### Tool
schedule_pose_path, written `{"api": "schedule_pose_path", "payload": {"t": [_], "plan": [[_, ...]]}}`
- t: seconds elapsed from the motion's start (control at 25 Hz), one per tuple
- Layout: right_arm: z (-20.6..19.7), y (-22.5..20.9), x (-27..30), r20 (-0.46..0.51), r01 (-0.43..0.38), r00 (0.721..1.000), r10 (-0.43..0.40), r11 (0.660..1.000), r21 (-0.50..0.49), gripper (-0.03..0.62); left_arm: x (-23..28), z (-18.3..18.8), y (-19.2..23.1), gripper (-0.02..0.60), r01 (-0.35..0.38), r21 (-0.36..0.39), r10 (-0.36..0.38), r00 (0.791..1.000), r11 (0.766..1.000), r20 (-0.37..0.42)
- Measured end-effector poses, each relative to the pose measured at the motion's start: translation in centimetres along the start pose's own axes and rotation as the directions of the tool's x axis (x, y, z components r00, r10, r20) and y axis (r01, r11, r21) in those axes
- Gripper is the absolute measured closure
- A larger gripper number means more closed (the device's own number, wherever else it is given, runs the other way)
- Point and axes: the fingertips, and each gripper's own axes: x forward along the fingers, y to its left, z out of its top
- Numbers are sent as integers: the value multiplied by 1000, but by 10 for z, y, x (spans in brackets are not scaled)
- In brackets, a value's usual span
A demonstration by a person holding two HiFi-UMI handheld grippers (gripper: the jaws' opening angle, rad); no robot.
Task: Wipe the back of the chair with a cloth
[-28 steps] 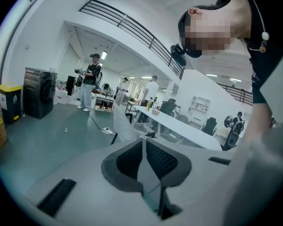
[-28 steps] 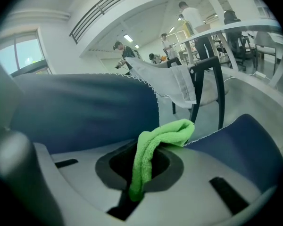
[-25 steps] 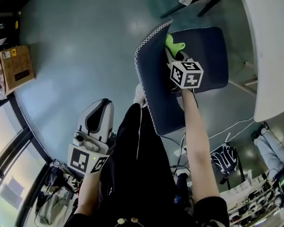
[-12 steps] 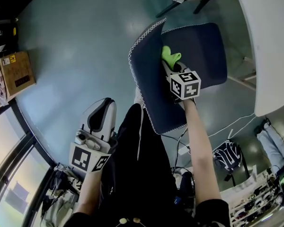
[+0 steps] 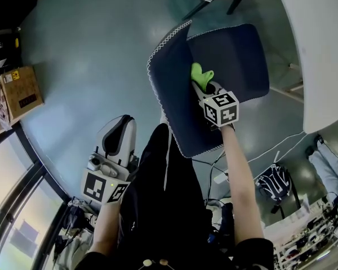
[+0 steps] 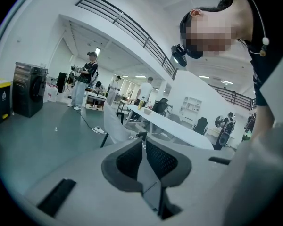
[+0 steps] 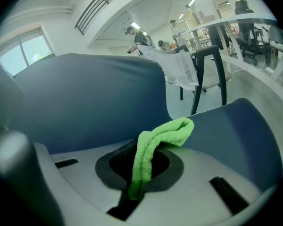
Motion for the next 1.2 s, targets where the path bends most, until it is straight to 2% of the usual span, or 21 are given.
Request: {"api": "schedule_pose_path", "payload": {"t": [0.32, 0.76, 1.0, 1.2], "plan": [[-29, 7, -19, -58, -60, 997, 58, 998, -30, 574, 5, -2, -15, 552, 31, 6, -31, 1000, 1000, 2], [-55, 16, -38, -141, -101, 986, 87, 990, -96, 574, 10, -5, -31, 552, 68, 18, -68, 998, 997, -6], [-77, 24, -52, -262, -169, 958, 113, 965, -202, 574, 11, -6, -37, 552, 83, 26, -83, 996, 996, -7], [-97, 26, -67, -355, -234, 923, 146, 948, -216, 574, 12, -8, -39, 552, 91, 30, -90, 996, 995, -14]]}}
